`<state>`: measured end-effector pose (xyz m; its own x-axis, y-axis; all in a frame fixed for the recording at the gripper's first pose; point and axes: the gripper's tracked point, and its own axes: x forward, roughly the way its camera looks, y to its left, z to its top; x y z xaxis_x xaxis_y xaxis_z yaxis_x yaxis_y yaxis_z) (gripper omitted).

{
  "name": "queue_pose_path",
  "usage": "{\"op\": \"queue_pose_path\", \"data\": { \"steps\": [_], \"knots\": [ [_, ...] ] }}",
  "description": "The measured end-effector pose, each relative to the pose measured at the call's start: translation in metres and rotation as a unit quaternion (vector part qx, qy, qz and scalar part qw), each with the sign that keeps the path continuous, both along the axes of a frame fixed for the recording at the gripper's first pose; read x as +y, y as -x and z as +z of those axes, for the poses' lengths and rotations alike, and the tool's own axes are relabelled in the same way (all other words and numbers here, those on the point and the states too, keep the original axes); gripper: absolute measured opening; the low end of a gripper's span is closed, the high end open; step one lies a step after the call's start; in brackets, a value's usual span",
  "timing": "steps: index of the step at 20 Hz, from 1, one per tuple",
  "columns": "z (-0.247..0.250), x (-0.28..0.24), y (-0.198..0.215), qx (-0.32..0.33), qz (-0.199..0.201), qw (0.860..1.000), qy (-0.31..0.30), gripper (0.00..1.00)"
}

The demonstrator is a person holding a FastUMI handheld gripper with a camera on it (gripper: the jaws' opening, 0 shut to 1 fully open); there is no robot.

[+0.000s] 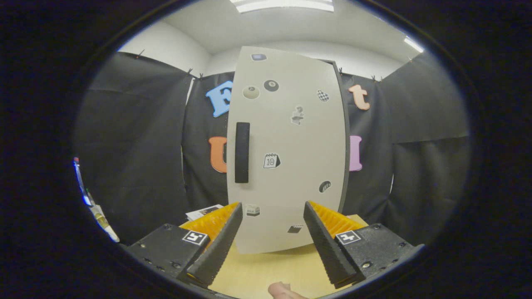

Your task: Open the shoe cabinet door, grab the shoes and put them into the shoe cabinet, then close the shoe cabinet door.

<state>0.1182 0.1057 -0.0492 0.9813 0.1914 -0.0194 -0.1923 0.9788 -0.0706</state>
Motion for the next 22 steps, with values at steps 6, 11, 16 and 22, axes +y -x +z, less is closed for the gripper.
{"op": "queue_pose_path", "data": {
  "steps": [6, 11, 16, 22],
  "knots": [
    [0.022, -0.032, 0.083, -0.046, 0.023, 0.999, -0.018, 0.97],
    [0.016, -0.076, 0.115, -0.041, -0.007, 0.998, -0.043, 0.97],
    [0.020, -0.099, 0.123, -0.055, -0.017, 0.997, -0.048, 0.97],
    [0.014, -0.108, 0.118, -0.054, -0.026, 0.996, -0.065, 0.97]
  ]
}}
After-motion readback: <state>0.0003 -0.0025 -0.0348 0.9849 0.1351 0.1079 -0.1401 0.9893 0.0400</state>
